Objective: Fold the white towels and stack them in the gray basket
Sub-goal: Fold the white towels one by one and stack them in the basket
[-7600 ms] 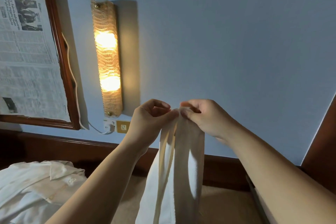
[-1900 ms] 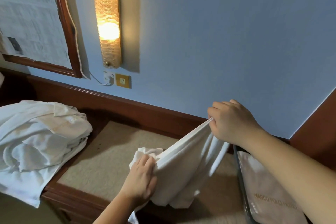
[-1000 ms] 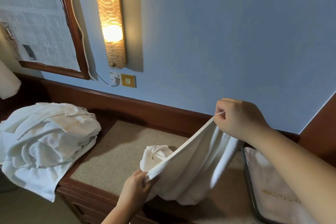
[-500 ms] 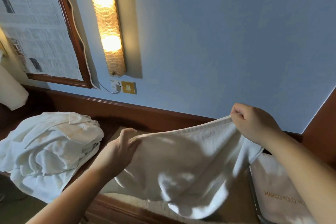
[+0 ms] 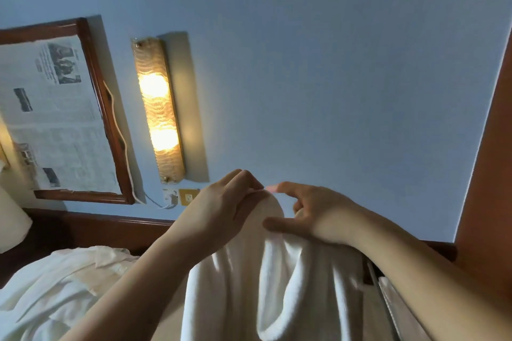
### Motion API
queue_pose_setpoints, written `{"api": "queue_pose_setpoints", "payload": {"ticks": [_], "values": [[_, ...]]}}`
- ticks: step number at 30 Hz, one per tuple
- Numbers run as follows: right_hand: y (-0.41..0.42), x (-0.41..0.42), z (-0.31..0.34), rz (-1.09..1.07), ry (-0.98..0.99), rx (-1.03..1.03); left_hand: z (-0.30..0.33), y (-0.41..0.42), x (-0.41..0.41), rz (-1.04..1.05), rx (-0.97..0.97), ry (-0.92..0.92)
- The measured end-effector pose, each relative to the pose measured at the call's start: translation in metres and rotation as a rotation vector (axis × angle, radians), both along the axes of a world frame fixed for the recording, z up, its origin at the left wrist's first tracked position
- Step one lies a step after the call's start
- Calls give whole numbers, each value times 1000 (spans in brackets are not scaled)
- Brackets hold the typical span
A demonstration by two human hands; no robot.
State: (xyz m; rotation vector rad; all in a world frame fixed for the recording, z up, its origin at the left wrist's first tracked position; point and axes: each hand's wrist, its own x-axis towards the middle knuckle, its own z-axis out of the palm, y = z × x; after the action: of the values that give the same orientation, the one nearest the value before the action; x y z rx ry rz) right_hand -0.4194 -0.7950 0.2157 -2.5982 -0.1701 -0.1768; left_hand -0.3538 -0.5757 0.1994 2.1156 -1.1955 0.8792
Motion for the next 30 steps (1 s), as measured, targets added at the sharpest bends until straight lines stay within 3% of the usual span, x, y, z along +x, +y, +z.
{"api": "queue_pose_setpoints", "payload": {"ticks": [7, 10, 13, 17, 22, 26, 30], "values": [[10, -7, 16, 90, -85, 54, 8, 24, -2, -35, -14, -68], [16, -15, 25, 26, -204, -99, -8, 42, 1, -19, -47, 38], [31, -20, 21, -1, -287, -259, -35, 53, -4, 4, -68, 124], [42, -27, -6, 19, -248, -275, -74, 66, -17, -15, -122, 176], [50, -46, -37, -1, -333, -253, -141, 93, -16, -69, -75, 86], [63, -60, -49, -43, -315, -231, -190, 109, -27, -29, -134, 138], [81, -72, -67, -88, -300, -219, -220, 114, -46, -44, -179, 28]]}}
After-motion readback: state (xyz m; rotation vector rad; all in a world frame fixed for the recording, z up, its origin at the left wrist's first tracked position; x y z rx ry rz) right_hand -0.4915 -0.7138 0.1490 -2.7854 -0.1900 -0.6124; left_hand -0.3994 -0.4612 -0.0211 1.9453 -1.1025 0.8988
